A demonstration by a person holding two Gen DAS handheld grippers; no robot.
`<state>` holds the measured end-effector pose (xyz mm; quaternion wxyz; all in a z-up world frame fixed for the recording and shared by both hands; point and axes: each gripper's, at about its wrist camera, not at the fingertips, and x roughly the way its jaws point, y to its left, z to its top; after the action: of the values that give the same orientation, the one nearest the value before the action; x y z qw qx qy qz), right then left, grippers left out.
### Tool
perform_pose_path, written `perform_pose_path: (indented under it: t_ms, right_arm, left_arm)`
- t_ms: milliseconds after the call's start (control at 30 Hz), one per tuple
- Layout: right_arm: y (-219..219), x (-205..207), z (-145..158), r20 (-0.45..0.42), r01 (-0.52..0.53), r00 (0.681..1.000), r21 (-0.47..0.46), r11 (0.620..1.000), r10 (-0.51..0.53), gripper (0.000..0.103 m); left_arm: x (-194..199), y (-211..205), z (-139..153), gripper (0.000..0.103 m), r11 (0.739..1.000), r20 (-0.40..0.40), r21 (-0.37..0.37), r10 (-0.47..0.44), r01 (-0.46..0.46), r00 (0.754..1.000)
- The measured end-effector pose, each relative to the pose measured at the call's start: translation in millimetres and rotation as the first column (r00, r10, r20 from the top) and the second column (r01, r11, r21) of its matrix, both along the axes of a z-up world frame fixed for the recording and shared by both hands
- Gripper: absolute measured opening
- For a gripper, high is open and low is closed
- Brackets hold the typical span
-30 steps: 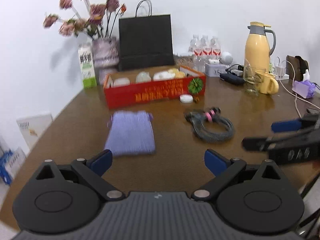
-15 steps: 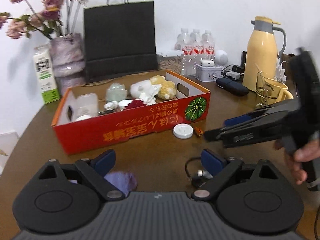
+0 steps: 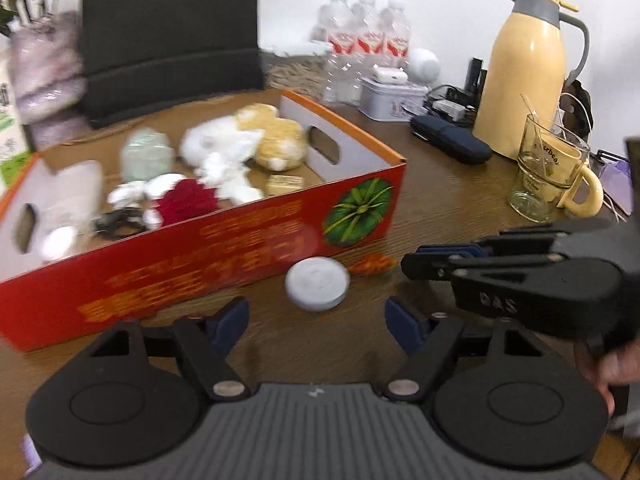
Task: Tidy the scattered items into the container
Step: 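Grasp the white cap with the left tool while the right tool grasps the orange wrapped candy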
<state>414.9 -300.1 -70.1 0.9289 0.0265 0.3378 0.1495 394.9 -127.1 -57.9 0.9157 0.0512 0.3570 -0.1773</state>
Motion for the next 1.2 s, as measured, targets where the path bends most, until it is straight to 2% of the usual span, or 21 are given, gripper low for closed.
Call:
perform_pose_path:
  t_ms: [100,233,300,367,533,733,800,833,933,1000,1133,1200]
  right_arm:
    - [-10.6,0.5,-0.2,0.008,-0.003,1.0,0.033,0.999,0.003,0.009]
    - [-13.7,-1.8,3.3,0.032,0.022,0.999,-0.013,1.0,-0.021,0.013]
    - [-16.3,-4.5,7.3,0.05,0.034,0.998,-0.016,0.999,-0.033,0.015]
    - [-20.1,-6.5,10.6,0.057,0.04,0.998,-0.003,0.999,-0.04,0.017]
    - [-17.2,-10.8,11.9,0.068,0.017,0.998,-0.002,1.0,-0.017,0.019]
    - [-4.6,-10.8,6.7,0.058,-0.032,0.998,-0.01,0.999,0.033,0.038]
    - [-1.0,-5.4,6.1,0.05,-0.05,0.998,0.024,0.998,0.049,0.062]
    - [1.6,-2.6,5.0,0.041,-0.05,0.998,0.032,0.998,0.048,0.065]
    - [13.9,5.3,2.1,0.023,-0.051,0.998,0.018,0.999,0.05,0.061]
    - [22.8,9.3,-0.3,0.016,-0.061,0.998,-0.002,0.998,0.061,0.049]
    - [40.3,11.9,-3.9,0.03,-0.054,0.998,-0.085,0.995,0.057,0.037]
    - [46.5,9.8,-3.3,0.038,-0.056,0.997,-0.124,0.991,0.061,0.015]
  left_arm:
    - [14.4,-12.1,-6.2,0.06,0.999,-0.014,0.03,0.027,-0.027,1.0]
    - [21.5,-16.2,-11.5,0.058,0.999,-0.031,0.016,0.048,-0.047,0.998]
    - [21.2,-18.9,-13.5,0.04,0.997,-0.013,0.033,0.064,-0.063,0.998]
    - [20.8,-19.7,-12.9,0.04,0.997,-0.007,0.044,0.07,-0.069,0.998]
    - [1.3,-2.5,0.6,0.04,0.994,0.021,0.006,0.109,-0.11,0.994]
    - [-51.3,49.8,29.2,0.04,0.979,0.069,-0.101,0.183,-0.176,0.981]
    - [-63.6,61.7,34.8,0.04,0.974,0.079,-0.114,0.207,-0.197,0.975]
    - [-69.1,66.8,37.4,0.04,0.969,0.093,-0.119,0.227,-0.216,0.969]
    - [-79.6,78.2,42.7,0.04,0.959,0.124,-0.13,0.267,-0.251,0.956]
    - [-81.6,85.0,43.2,0.04,0.956,0.117,-0.146,0.272,-0.255,0.955]
    - [-87.3,87.7,40.4,0.04,0.955,0.116,-0.147,0.275,-0.257,0.954]
    - [-93.5,88.0,39.9,0.04,0.955,0.129,-0.146,0.277,-0.258,0.952]
